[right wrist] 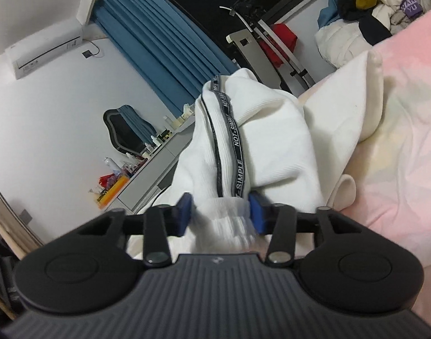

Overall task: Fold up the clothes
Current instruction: 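Lift the white pants by both cuffs with both grippers, shaking them out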

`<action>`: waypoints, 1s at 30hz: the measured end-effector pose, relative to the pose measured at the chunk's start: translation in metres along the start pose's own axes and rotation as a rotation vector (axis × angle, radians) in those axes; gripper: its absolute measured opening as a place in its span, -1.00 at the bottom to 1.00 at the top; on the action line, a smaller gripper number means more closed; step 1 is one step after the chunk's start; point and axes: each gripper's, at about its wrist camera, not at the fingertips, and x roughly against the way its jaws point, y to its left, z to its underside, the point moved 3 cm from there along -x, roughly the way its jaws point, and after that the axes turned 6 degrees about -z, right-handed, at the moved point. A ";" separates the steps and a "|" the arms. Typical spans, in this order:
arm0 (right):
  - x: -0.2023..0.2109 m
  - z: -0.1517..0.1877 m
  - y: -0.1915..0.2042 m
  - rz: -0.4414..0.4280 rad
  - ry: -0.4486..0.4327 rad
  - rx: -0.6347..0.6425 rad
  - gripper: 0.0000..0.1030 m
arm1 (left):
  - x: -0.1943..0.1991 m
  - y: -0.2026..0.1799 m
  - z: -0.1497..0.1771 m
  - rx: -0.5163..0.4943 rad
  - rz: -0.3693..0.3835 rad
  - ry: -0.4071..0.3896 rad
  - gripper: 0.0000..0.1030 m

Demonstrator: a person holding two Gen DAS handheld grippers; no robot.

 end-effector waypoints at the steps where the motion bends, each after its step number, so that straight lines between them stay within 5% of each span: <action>1: 0.000 0.000 0.003 0.004 0.000 0.009 -0.21 | -0.001 0.000 0.000 0.001 0.001 0.004 -0.65; 8: 0.010 -0.004 0.034 0.058 0.004 0.079 -0.34 | -0.001 0.009 -0.002 0.046 0.043 0.029 -0.64; 14: 0.052 0.008 0.084 0.169 0.040 0.243 -0.35 | 0.013 0.006 0.001 0.076 0.157 0.016 -0.68; 17: 0.078 0.023 0.094 0.185 0.059 0.187 -0.36 | 0.025 0.002 0.000 0.053 0.199 -0.013 -0.69; 22: 0.106 0.072 0.088 0.151 0.158 -0.084 -0.39 | 0.047 0.009 -0.002 0.072 0.264 -0.049 -0.70; 27: 0.099 0.138 0.061 0.176 0.340 -0.306 -0.38 | 0.041 0.019 -0.001 0.099 0.235 -0.007 -0.69; 30: 0.091 0.148 0.053 0.207 0.363 -0.323 -0.34 | 0.030 0.024 0.001 0.107 0.207 0.022 -0.68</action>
